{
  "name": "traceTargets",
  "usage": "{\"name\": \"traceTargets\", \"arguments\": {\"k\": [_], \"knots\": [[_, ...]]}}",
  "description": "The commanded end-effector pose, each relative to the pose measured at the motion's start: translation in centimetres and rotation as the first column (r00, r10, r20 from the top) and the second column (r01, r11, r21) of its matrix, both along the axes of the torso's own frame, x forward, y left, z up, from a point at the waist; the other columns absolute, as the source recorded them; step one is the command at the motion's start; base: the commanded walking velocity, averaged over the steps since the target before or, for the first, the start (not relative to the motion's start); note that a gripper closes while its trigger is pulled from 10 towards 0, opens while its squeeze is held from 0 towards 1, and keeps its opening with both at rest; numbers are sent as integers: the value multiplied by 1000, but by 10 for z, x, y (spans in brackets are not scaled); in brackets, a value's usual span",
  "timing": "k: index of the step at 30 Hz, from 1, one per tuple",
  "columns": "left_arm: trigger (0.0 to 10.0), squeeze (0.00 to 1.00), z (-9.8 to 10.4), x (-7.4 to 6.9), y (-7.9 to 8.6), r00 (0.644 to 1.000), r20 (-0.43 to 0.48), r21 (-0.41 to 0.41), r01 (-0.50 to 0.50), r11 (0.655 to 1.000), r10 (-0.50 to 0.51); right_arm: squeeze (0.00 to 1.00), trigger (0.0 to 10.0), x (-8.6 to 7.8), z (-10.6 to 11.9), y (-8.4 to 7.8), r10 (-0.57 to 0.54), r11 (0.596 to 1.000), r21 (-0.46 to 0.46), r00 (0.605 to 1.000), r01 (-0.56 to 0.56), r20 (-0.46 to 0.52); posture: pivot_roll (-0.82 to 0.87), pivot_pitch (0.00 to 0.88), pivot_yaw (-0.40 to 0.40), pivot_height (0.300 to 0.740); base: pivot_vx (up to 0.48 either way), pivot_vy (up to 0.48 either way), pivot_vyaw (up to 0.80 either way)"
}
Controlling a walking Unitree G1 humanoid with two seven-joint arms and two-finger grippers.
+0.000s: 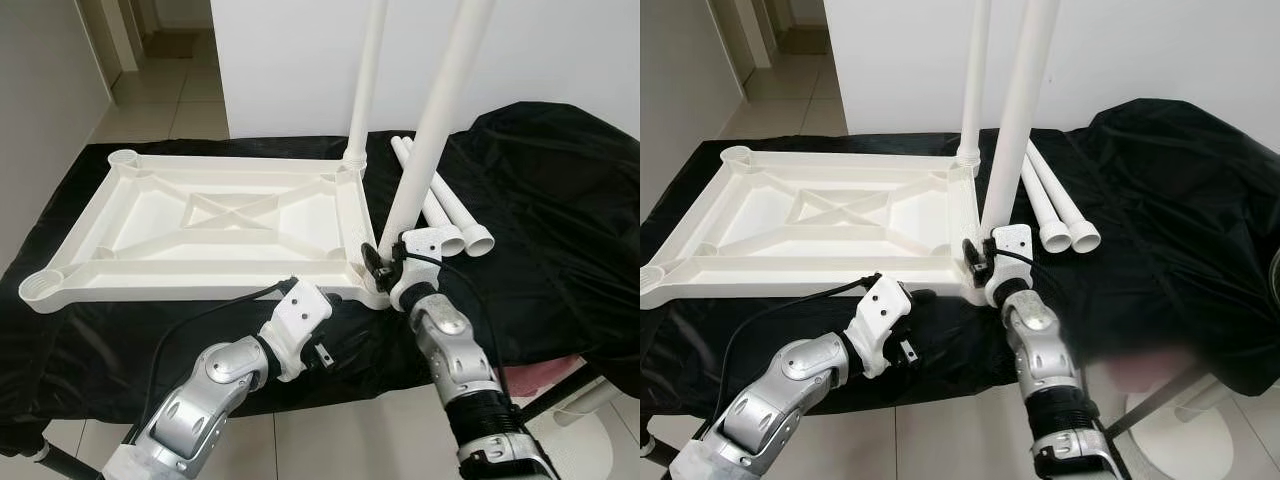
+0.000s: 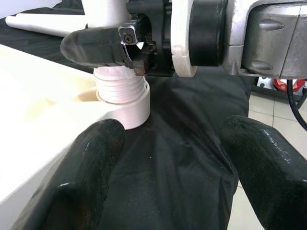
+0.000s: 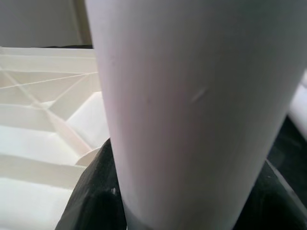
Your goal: Building children table
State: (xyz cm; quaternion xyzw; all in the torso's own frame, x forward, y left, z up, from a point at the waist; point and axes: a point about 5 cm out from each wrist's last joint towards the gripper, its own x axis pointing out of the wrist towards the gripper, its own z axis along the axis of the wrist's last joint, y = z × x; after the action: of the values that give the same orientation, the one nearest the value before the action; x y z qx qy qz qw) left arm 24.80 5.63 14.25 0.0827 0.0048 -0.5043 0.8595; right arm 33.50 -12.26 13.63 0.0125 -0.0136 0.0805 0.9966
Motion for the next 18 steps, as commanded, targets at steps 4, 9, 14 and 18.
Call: {"name": "traceTargets", "arguments": {"k": [4, 9, 14, 18], "knots": [[10000, 0, 2, -3, 0, 1000, -2, 0, 29, 1000, -29, 0, 10000, -11, -22, -1, -127, 990, 43, 986, 133, -110, -22, 25, 5, 740, 0, 0, 0], [10000, 0, 1, -3, -1, 999, -2, 0, 33, 999, -33, 0, 10000, -18, -23, 5, -212, 974, 56, 968, 221, -132, -22, 17, 0, 740, 0, 0, 0], [10000, 0, 1, -3, -2, 999, -1, 0, 36, 999, -36, 0, 10000, -23, -20, 8, -304, 946, 79, 943, 316, -132, -22, 12, -6, 740, 0, 0, 0], [10000, 0, 1, -3, -2, 999, 1, 0, 35, 999, -35, 0, 10000, -23, -18, 10, -335, 936, 74, 936, 344, -112, -20, 8, -7, 740, 0, 0, 0]]}}
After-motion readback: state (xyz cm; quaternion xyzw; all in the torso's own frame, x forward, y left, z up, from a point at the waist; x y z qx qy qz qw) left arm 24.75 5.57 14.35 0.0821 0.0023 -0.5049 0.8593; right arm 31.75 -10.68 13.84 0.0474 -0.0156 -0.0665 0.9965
